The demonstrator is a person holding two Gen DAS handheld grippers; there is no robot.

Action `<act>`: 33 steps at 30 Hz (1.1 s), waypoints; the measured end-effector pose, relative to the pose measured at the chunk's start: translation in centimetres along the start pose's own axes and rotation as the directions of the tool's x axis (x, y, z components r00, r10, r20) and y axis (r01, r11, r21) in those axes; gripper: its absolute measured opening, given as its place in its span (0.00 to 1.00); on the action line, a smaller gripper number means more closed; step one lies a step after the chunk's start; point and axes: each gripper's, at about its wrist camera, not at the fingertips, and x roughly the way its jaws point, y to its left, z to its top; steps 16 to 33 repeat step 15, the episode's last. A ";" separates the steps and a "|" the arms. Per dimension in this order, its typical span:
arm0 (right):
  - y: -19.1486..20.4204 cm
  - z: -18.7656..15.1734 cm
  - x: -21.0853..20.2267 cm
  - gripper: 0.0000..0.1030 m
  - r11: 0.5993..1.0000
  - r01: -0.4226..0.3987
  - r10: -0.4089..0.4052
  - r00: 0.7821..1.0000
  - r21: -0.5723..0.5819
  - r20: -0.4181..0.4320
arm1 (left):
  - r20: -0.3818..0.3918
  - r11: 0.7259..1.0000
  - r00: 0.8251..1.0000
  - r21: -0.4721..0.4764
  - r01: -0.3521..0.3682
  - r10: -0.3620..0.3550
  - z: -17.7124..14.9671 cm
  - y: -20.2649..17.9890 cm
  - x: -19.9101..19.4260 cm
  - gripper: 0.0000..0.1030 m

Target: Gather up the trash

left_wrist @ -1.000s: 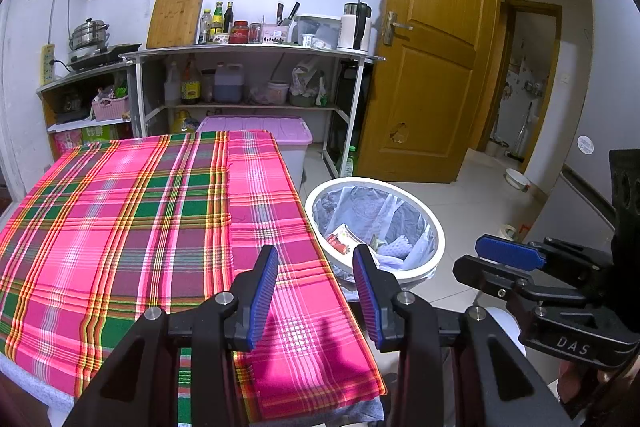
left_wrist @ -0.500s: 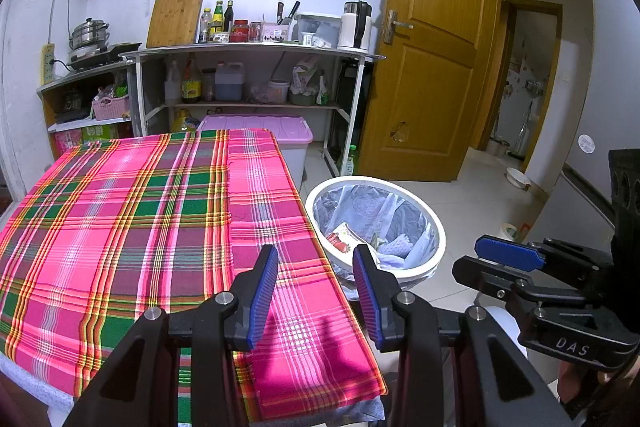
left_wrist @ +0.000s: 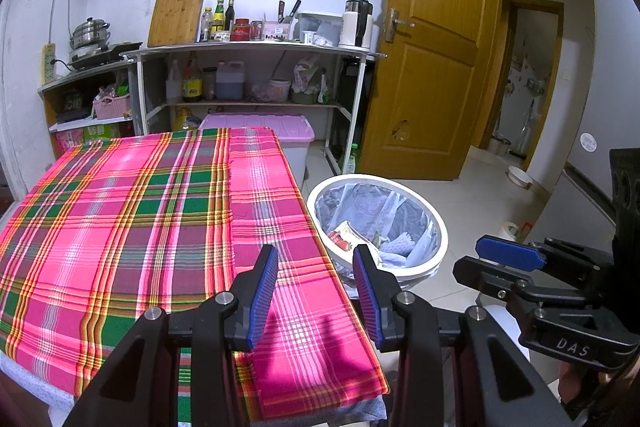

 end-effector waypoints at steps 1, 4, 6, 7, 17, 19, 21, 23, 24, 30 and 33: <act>0.0 0.0 0.0 0.40 1.000 0.000 0.000 1.000 0.000 0.000 | 0.000 1.000 1.000 -0.002 0.000 0.000 0.0 0.0 0.0 0.38; 0.0 0.0 0.0 0.40 1.000 -0.001 0.001 1.000 -0.001 0.000 | 0.005 1.000 1.000 0.004 -0.014 0.014 -0.2 0.2 0.0 0.38; 0.0 0.0 0.0 0.40 1.000 -0.001 0.001 1.000 0.001 0.000 | 0.006 1.000 1.000 0.004 -0.014 0.014 -0.2 0.3 0.0 0.38; 0.0 0.0 0.0 0.40 1.000 -0.001 0.001 1.000 0.001 -0.001 | 0.006 1.000 1.000 0.006 -0.017 0.017 -0.2 0.3 0.0 0.38; 0.1 0.0 0.0 0.40 1.000 0.000 0.000 1.000 0.001 -0.001 | 0.017 1.000 0.999 0.008 -0.028 0.028 -0.4 0.3 -0.1 0.38; 0.1 0.0 0.0 0.40 1.000 0.000 0.000 1.000 0.001 -0.001 | 0.017 1.000 0.999 0.008 -0.028 0.028 -0.4 0.3 -0.1 0.38; 0.1 0.0 0.0 0.40 1.000 0.000 0.000 1.000 0.001 -0.001 | 0.017 1.000 0.999 0.008 -0.028 0.028 -0.4 0.3 -0.1 0.38; 0.1 0.0 0.0 0.40 1.000 0.000 0.000 1.000 0.001 -0.001 | 0.017 1.000 0.999 0.008 -0.028 0.028 -0.4 0.3 -0.1 0.38; 0.1 0.0 0.0 0.40 1.000 0.000 0.000 1.000 0.001 -0.001 | 0.017 1.000 0.999 0.008 -0.028 0.028 -0.4 0.3 -0.1 0.38; 0.1 0.0 0.0 0.40 1.000 0.000 0.000 1.000 0.001 -0.001 | 0.017 1.000 0.999 0.008 -0.028 0.028 -0.4 0.3 -0.1 0.38; 0.1 0.0 0.0 0.40 1.000 0.000 0.000 1.000 0.001 -0.001 | 0.017 1.000 0.999 0.008 -0.028 0.028 -0.4 0.3 -0.1 0.38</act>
